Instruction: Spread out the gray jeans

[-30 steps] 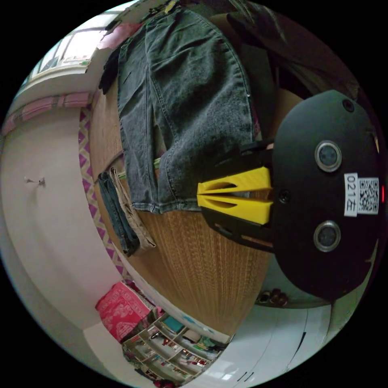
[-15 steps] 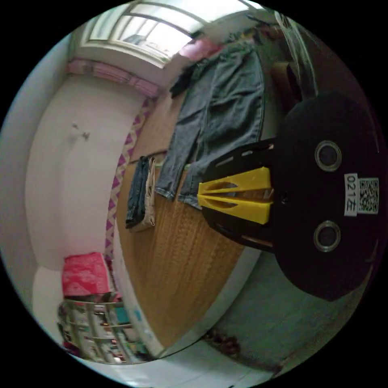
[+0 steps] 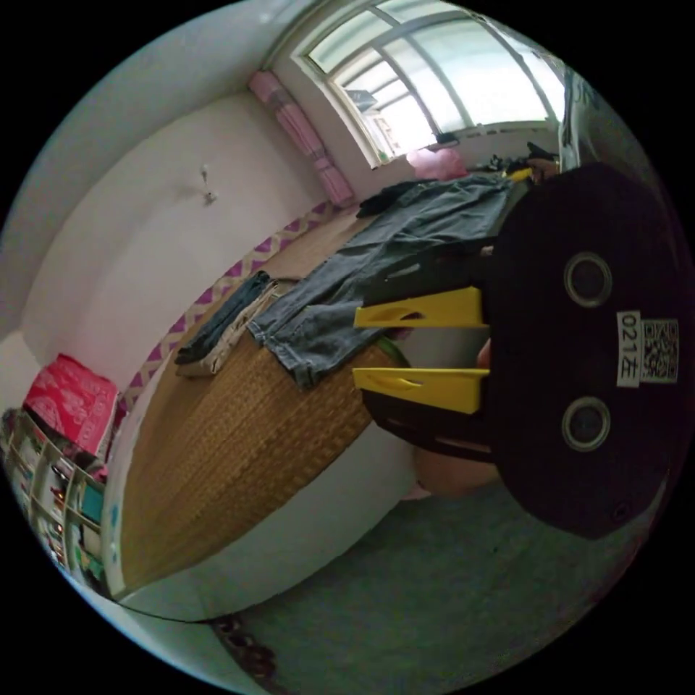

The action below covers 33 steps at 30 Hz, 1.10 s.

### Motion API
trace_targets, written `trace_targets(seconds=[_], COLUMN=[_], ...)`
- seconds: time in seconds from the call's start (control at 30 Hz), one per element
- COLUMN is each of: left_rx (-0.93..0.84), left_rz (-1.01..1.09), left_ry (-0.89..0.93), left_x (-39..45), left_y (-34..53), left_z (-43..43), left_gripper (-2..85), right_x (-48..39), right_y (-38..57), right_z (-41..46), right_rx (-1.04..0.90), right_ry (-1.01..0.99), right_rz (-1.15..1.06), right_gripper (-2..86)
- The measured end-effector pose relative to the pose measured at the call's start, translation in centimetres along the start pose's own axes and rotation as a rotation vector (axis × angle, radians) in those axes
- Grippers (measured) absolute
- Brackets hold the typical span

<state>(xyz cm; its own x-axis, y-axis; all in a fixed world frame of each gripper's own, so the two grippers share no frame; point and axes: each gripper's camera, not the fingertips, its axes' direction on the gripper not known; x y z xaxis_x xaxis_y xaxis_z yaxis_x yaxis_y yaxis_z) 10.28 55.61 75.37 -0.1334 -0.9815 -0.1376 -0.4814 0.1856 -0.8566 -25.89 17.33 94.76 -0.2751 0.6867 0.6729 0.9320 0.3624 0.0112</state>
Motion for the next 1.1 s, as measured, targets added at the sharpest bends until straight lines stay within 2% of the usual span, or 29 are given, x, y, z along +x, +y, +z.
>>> trace_targets(seconds=[0.43,0.57,0.73,0.9,1.1], left_rx=[-0.042,-0.066,-0.063,-0.034,-0.07], left_rz=[-0.061,-0.111,-0.121,0.02,0.145], left_ry=[0.068,0.029,0.103,0.186,0.138], left_x=[-2.0,-2.3,-2.3,2.0,10.2], left_y=[-5.1,-6.8,-8.5,-12.7,-21.5], left_z=[4.8,6.2,7.1,7.3,11.7], left_gripper=[7.8,3.1,-0.7,-0.9,-1.0], right_x=[1.0,1.0,0.6,-2.5,-10.5], right_y=[-1.8,-1.9,-2.3,-6.3,-15.8], right_z=[1.2,1.7,2.6,2.4,5.9], right_rx=[-0.028,-0.069,-0.082,-0.058,-0.07], right_ry=[-0.031,-0.074,-0.093,-0.288,-0.401], right_rz=[0.044,0.071,0.088,0.052,-0.08], right_gripper=[8.9,8.9,4.4,2.9,3.3])
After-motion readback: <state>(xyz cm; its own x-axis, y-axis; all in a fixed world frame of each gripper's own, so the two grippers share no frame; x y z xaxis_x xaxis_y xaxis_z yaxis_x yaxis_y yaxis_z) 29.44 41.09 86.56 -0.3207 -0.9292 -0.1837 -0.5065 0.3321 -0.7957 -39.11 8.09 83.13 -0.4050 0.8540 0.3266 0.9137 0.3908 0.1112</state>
